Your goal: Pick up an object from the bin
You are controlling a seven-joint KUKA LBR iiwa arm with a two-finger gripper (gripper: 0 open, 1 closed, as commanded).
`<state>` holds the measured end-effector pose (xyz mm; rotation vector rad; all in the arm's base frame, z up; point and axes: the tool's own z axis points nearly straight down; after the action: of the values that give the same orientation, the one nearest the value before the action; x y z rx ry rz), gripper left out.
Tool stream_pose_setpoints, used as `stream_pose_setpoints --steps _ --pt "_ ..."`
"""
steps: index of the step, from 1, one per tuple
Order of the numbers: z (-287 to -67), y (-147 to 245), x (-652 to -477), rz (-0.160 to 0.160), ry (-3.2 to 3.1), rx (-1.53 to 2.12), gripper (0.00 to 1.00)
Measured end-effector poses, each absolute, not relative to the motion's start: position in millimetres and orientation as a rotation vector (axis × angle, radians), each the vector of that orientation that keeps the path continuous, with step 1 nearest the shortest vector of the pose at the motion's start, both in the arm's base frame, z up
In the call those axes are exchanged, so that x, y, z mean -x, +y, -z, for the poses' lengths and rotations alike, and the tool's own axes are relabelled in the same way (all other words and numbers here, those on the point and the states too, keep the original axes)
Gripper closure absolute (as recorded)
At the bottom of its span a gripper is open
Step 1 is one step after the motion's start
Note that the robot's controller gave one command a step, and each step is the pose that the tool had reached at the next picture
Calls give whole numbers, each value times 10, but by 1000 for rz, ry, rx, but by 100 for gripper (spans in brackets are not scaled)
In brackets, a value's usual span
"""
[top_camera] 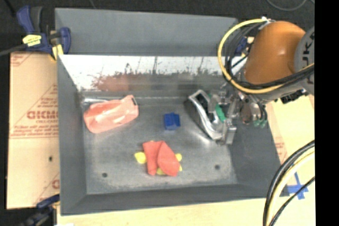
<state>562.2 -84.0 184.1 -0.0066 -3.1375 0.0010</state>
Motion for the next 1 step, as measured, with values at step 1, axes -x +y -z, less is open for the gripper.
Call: stream_pose_setpoints --steps 1 --pt "-1886 -837 -5638 -3 -3145 4 0"
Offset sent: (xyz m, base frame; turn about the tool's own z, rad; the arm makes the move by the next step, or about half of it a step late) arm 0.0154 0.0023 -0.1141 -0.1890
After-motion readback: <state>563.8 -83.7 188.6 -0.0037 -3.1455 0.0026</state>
